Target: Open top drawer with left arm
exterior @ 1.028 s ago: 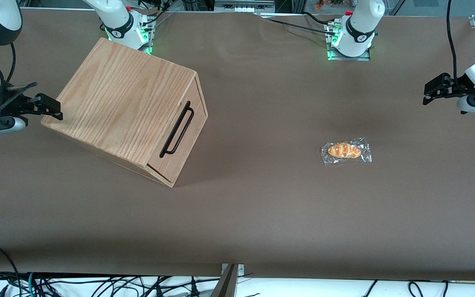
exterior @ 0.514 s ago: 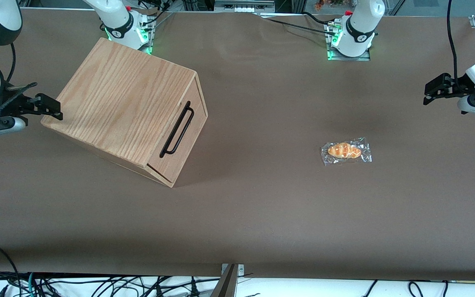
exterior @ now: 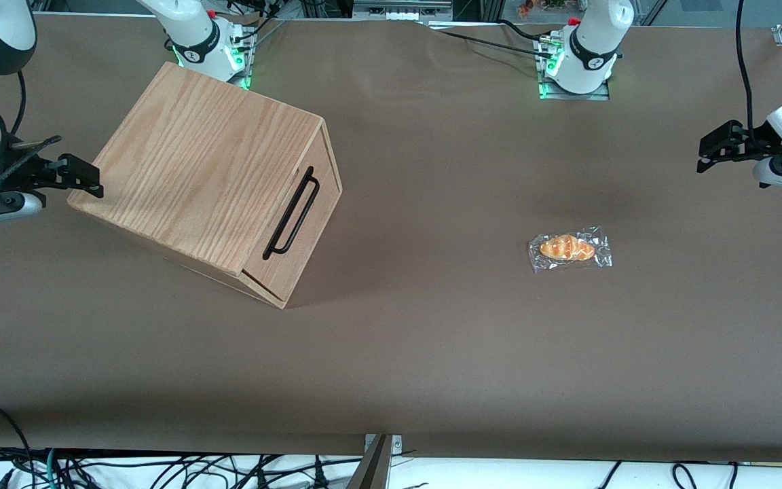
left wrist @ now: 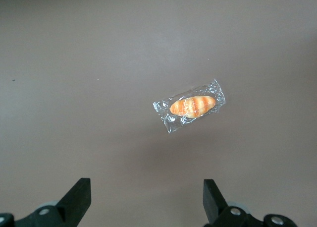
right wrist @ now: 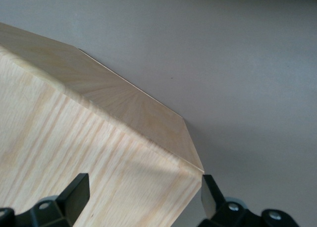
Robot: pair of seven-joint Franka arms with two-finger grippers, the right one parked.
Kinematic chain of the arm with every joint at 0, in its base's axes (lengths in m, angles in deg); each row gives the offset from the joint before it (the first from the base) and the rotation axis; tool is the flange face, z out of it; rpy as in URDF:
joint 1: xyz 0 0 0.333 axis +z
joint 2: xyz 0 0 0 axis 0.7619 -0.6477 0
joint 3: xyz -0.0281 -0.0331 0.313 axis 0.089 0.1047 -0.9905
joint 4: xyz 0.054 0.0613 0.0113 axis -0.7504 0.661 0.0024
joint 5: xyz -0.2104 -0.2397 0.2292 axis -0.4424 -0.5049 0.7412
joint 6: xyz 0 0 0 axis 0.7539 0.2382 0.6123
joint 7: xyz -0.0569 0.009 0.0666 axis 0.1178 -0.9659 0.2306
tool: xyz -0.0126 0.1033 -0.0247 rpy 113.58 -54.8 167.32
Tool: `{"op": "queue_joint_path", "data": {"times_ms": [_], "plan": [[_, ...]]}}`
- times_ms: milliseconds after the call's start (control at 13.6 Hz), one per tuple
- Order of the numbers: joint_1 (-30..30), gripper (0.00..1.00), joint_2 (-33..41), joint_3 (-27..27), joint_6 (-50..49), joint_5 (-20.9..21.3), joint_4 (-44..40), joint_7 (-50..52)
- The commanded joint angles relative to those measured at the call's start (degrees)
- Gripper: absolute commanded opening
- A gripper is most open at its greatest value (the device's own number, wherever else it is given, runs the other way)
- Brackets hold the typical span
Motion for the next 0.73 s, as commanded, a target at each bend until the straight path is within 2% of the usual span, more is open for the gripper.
{"op": "queue_joint_path", "data": {"times_ms": [0, 294, 514, 661], "plan": [[0.00, 1.00, -0.08, -0.12, 0.24, 0.72, -0.32, -1.12], [0.00, 1.00, -0.08, -0.12, 0.24, 0.63, -0.32, -1.03], [1.40, 1.00, -0.78, -0.30, 0.24, -4.10, 0.12, -1.03], [1.58, 1.00, -2.09, -0.30, 0.07, -5.34, -0.05, -0.95]]}}
